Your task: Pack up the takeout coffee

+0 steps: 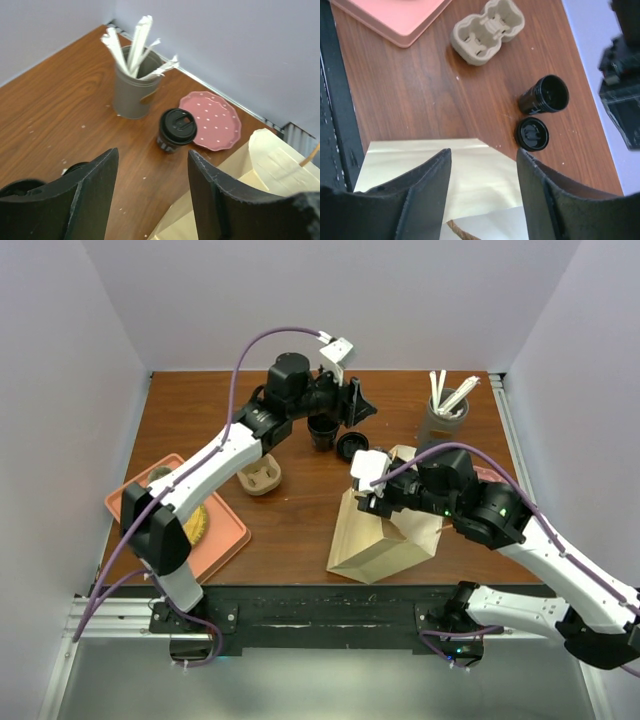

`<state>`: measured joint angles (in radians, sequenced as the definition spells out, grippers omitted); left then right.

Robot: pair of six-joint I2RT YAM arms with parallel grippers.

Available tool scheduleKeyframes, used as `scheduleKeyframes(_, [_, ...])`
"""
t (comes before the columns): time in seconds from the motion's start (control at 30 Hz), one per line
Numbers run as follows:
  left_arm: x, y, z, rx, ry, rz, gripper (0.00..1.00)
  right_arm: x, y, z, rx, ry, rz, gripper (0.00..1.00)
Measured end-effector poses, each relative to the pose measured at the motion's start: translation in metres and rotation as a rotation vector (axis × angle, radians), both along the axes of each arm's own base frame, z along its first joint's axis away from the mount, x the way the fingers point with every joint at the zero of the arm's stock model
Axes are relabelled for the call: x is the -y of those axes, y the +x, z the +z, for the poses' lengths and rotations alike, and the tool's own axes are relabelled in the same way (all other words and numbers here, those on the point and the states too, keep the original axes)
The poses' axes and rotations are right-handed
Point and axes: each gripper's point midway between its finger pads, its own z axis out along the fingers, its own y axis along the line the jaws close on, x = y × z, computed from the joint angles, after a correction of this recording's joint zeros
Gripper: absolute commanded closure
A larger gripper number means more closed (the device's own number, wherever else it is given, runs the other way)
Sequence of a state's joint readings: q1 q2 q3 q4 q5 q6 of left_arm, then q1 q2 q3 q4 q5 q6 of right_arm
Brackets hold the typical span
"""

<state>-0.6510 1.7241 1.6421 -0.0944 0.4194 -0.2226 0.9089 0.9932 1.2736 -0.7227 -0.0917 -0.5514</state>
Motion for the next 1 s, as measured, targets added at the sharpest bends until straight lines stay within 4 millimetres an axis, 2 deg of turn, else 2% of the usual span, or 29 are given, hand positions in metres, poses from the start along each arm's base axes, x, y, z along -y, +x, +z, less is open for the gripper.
scheduleKeyframes(0.17, [-0.019, 0.000, 0.022, 0.050, -0.013, 0.091, 0.38, -0.006, 0.005, 0.014, -0.036, 0.075, -0.059, 0.40])
scheduleKeyframes(0.27, [-0.023, -0.002, 0.024, 0.052, -0.017, 0.102, 0.40, -0.015, 0.009, 0.024, -0.068, 0.113, -0.077, 0.40])
scheduleKeyframes(0.33, [-0.025, -0.005, 0.013, 0.031, -0.006, 0.107, 0.40, -0.020, 0.010, 0.024, -0.086, 0.130, -0.082, 0.40])
scheduleKeyframes(0.5, [-0.042, -0.018, -0.037, -0.069, 0.066, 0.144, 0.39, -0.025, 0.012, 0.020, -0.128, 0.146, -0.100, 0.40])
scheduleKeyframes(0.6, [-0.055, -0.025, -0.048, -0.092, 0.102, 0.182, 0.38, -0.026, 0.012, 0.016, -0.146, 0.137, -0.106, 0.40])
scheduleKeyframes(0.83, [-0.074, -0.027, -0.011, 0.000, 0.090, 0.241, 0.35, -0.022, 0.000, 0.015, -0.177, 0.095, -0.065, 0.42])
scheduleKeyframes(0.93, [-0.072, -0.024, -0.002, 0.047, 0.106, 0.216, 0.35, -0.020, -0.007, 0.016, -0.186, 0.076, -0.029, 0.46])
scheduleKeyframes(1.0, [-0.063, -0.020, 0.004, 0.074, 0.123, 0.161, 0.36, -0.021, -0.015, 0.014, -0.200, 0.066, 0.013, 0.49])
